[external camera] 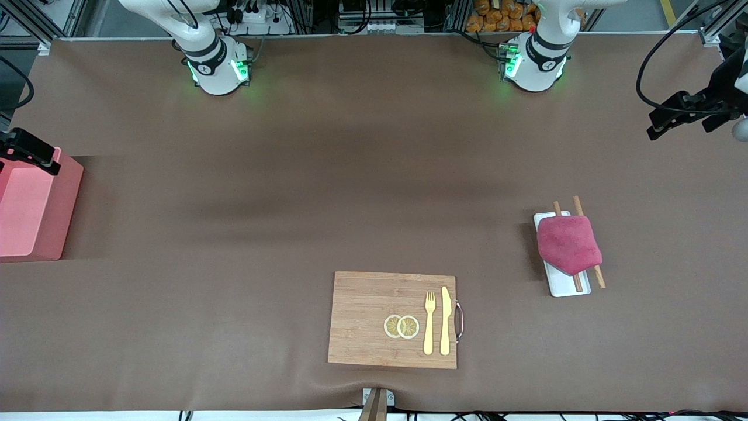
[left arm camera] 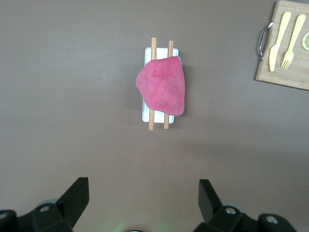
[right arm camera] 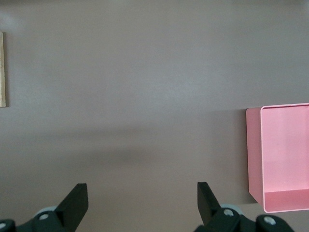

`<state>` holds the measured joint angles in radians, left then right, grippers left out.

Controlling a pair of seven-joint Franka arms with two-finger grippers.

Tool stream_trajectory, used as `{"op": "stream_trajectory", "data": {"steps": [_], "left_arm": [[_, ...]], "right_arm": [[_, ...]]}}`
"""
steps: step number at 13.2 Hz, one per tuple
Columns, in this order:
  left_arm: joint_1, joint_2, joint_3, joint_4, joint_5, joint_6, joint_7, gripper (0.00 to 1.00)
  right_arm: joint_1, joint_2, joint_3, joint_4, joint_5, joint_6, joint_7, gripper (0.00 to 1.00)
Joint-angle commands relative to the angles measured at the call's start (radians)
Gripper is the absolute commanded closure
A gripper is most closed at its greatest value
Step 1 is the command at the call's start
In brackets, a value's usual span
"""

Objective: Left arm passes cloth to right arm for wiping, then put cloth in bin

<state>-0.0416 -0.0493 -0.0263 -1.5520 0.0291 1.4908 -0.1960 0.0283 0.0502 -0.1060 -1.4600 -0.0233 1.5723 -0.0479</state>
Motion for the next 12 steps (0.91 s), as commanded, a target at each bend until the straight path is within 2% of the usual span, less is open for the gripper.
{"op": "stream_trajectory", "data": {"steps": [1, 7, 12], "left_arm": [[-0.011, 0.08, 0.0, 0.018, 0.025, -0.003, 0.006, 0.0], [0.0, 0.205, 0.0, -0.002, 0.014, 0.101, -0.013, 0.0], [0.037, 0.342, 0.0, -0.054, 0.011, 0.28, -0.014, 0.0]], "right_arm": [[0.002, 0.011, 0.0, 0.026, -0.007, -0.017, 0.022, 0.0], [0.002, 0.013, 0.0, 0.026, -0.007, -0.017, 0.02, 0.0], [0.004, 0.013, 0.0, 0.026, -0.007, -0.017, 0.022, 0.0]]}}
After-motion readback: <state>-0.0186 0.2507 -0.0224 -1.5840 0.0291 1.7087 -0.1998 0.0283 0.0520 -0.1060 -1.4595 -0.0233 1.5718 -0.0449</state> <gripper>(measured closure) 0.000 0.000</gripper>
